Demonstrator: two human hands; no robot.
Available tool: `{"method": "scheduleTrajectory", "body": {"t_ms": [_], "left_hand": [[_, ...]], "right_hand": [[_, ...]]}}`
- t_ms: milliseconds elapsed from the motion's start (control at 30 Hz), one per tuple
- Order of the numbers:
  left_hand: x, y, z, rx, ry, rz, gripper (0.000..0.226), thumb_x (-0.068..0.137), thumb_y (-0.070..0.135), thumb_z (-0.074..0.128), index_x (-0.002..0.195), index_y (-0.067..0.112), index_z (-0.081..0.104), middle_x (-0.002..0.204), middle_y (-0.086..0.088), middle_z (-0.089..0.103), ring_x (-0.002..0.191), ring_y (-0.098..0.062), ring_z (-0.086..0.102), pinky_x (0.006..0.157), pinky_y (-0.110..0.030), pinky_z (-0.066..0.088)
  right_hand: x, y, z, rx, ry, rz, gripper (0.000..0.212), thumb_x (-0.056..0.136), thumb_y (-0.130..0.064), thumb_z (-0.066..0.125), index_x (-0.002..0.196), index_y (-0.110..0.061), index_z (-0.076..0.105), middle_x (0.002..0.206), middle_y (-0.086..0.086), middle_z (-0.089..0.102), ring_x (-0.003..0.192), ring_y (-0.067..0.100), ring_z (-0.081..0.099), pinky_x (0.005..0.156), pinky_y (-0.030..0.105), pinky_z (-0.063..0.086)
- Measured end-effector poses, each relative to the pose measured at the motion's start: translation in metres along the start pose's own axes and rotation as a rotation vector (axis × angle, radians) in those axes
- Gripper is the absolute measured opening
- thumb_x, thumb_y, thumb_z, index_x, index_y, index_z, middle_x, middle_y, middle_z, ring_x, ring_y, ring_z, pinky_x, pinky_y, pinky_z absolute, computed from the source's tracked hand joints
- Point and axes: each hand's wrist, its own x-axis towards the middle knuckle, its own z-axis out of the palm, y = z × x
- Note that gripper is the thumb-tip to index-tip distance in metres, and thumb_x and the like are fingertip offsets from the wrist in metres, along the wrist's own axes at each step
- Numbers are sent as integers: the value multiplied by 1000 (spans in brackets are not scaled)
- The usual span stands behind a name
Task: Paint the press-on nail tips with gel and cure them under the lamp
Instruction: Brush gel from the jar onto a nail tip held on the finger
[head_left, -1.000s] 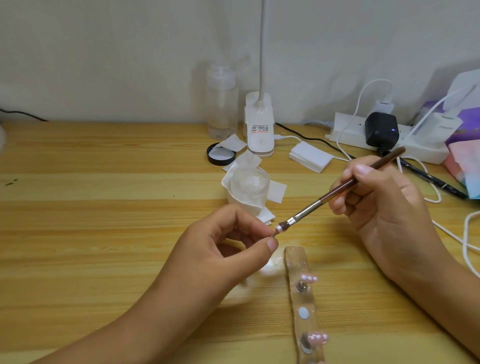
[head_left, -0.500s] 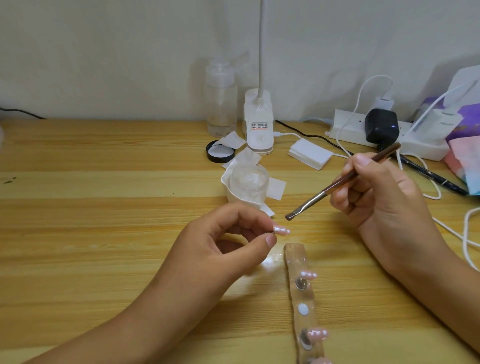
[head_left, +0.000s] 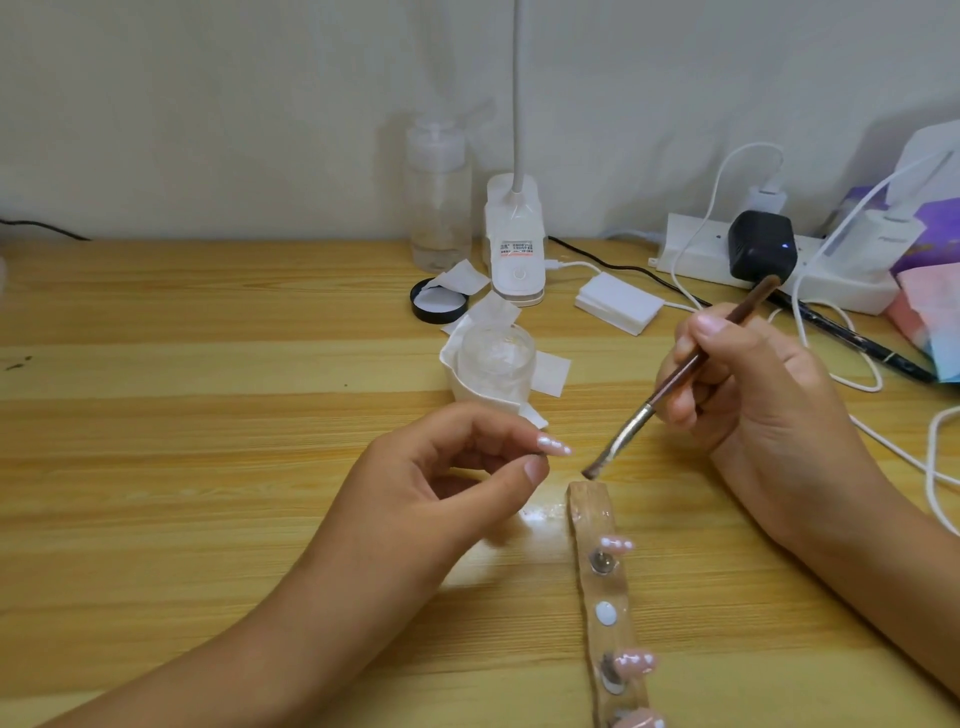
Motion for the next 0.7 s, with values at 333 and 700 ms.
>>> {"method": "scheduleTrajectory", "body": {"t_ms": [333,700], "left_hand": [[2,-1,2,-81,50,-41,20,59,44,75,72,31,68,79,4,73,75,-9,67,67,-21,54],[1,-2,2,-60,29,-32,17,60,44,75,71,33,69,79,5,72,75,-7,66,66,-20,51]], "right_hand": [[1,0,-1,82,-39,-79,13,90,-17,43,83,-10,53,65,2,66,62,13,62,60,21,52],[1,2,1,49,-71,-73,24,91,-17,47,76,-19,65,68,4,69,64,15,65,61,22,53]]}}
